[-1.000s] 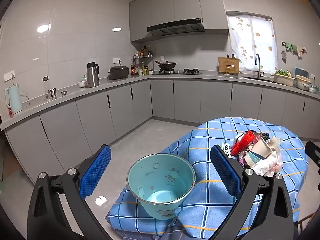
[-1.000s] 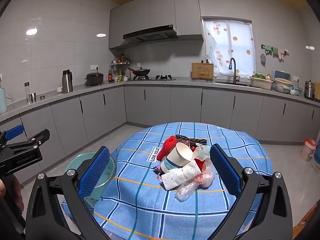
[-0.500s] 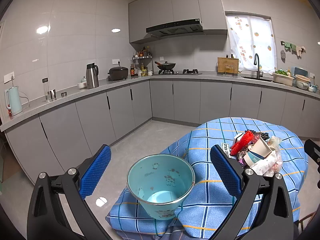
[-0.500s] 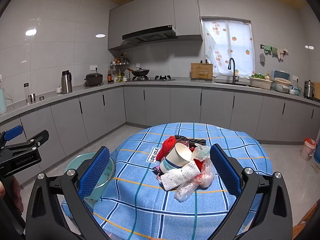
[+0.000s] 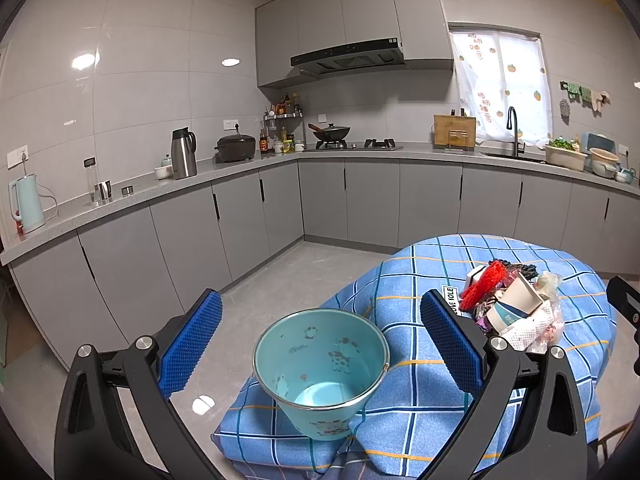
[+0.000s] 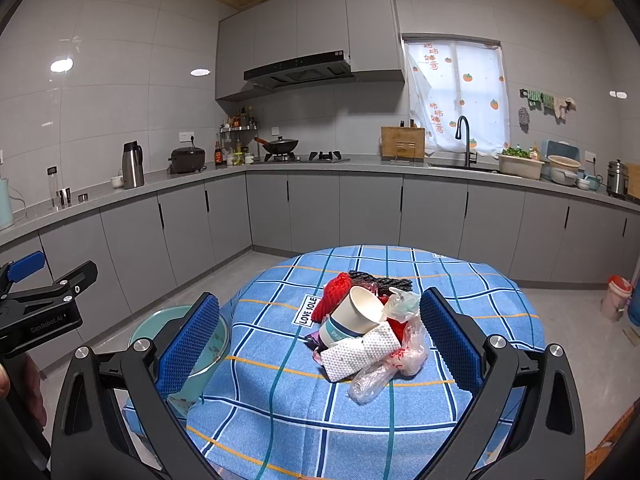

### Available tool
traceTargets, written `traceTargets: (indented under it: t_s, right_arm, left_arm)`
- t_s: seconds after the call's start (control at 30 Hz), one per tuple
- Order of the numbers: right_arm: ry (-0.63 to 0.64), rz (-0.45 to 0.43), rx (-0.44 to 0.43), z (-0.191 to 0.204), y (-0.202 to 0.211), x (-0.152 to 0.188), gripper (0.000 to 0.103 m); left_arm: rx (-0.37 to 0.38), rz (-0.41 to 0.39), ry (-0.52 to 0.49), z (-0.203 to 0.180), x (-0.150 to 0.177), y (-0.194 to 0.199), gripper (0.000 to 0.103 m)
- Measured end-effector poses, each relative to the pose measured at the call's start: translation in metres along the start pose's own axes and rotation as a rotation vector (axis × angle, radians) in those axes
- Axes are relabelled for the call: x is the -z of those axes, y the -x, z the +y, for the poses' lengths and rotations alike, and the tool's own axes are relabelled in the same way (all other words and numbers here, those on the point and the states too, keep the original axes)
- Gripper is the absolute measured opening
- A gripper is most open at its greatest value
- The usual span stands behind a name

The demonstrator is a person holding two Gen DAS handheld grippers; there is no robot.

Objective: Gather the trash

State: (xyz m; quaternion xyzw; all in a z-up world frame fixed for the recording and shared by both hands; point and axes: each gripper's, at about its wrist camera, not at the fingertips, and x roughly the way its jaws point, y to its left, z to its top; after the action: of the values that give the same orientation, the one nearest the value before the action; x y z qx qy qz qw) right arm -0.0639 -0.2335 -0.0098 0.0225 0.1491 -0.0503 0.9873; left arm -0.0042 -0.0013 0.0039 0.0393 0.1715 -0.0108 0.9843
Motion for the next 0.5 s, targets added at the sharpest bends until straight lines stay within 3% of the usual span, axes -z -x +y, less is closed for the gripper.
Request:
traceTargets:
  t_s: [0.5]
  right_arm:
    - [-0.005, -0.007, 0.003, -0.0031, 0.0036, -0.0028, 0.099]
  left_arm:
    - [-0.002, -0.014, -0.004, -0.0007, -0.0002, 0.0021, 0.098]
